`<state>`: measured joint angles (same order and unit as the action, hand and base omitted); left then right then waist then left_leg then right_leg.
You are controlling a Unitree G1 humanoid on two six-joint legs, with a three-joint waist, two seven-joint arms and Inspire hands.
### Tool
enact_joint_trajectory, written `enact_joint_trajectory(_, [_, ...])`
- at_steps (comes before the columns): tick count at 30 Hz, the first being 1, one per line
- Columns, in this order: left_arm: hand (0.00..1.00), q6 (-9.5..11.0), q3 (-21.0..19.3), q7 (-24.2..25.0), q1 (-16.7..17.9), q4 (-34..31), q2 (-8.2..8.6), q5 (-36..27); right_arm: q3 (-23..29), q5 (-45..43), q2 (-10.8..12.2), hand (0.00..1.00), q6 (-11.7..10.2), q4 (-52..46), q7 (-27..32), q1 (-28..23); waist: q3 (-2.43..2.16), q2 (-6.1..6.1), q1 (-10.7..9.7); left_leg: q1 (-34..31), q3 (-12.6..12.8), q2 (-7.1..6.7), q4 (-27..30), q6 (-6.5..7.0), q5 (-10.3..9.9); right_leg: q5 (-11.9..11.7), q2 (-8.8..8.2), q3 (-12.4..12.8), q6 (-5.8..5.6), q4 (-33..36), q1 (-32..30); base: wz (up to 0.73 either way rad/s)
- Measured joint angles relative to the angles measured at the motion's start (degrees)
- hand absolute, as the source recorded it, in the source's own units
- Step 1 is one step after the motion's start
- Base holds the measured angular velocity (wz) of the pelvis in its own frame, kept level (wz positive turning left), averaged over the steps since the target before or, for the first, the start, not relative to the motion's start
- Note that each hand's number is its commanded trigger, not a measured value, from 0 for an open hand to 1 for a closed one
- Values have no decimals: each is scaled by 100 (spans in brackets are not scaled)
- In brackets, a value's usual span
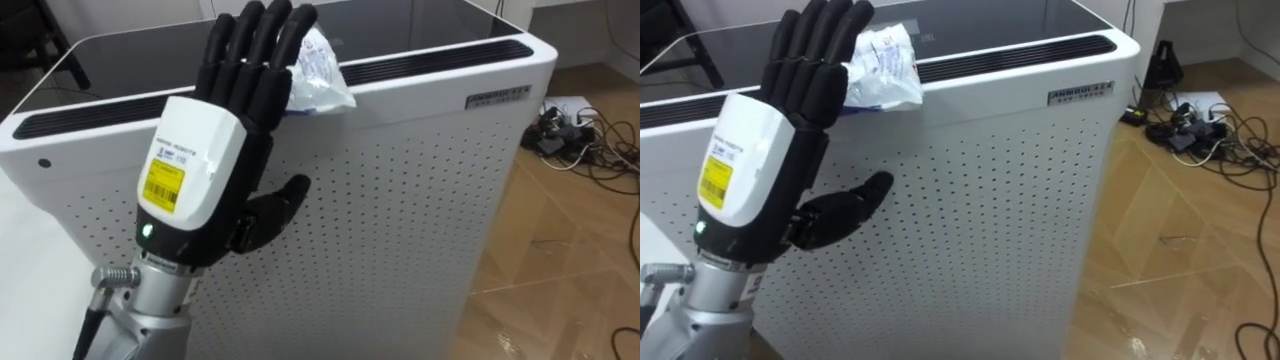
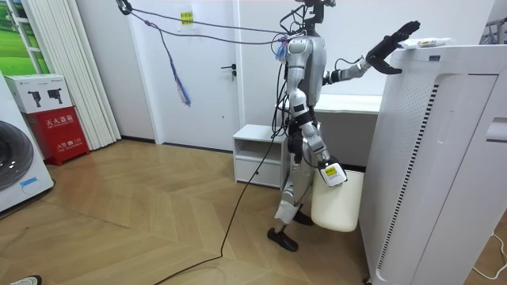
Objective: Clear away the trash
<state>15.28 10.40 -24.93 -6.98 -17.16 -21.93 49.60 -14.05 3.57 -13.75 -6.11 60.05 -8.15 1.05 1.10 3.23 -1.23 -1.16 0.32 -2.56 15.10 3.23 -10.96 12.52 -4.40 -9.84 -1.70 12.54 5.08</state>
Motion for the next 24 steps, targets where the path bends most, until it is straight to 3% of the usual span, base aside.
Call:
enact_joint_trajectory(8, [0, -45, -125, -44, -39, -5, -5, 0, 0, 0, 10, 100, 103, 1, 4, 0, -4, 11, 12, 41, 14, 0, -60, -9, 7, 1, 2, 19, 0, -4, 0, 0])
enact_joint_trajectory(9, [5, -56, -125, -43, -47, -6, -6, 1, -3, 0, 18, 100, 103, -5, 4, 0, -5, 4, 25, 41, 35, 1, -67, -10, 8, 1, 2, 27, 0, -3, -8, -4])
enact_joint_trajectory(10, [55, -73, -125, -42, -66, -6, -8, 4, -3, 0, 24, 100, 103, -5, 4, 2, -5, -4, 34, 42, 48, 2, -72, -11, 9, 1, 2, 37, 0, -4, -14, -5])
enact_joint_trajectory(11, [93, -79, -125, -41, -72, -8, -14, 5, -3, 0, 24, 100, 104, -5, 2, 2, -6, -7, 42, 43, 49, 3, -74, -11, 9, 1, 3, 43, 0, -4, -17, -4])
enact_joint_trajectory(12, [100, -82, -125, -38, -74, -14, -43, 6, -3, -6, 20, 100, 105, -5, -2, 1, -8, -11, 44, 45, 49, 4, -75, -11, 9, 1, 3, 48, 0, -4, -17, 0])
enact_joint_trajectory(21, [100, -91, -109, 149, -78, -44, -348, 133, -4, 21, 12, 100, 110, -5, -13, 2, -32, -56, 23, 60, 49, 5, -61, -11, 10, 0, 4, 46, 1, -5, 1, 0])
enact_joint_trajectory(24, [100, -165, -114, 144, -107, -42, -353, 133, -4, 22, 13, 100, 120, -5, -14, 1, -43, -56, 11, 75, 51, 6, -60, -10, 10, -1, 3, 43, 1, -4, 16, 0])
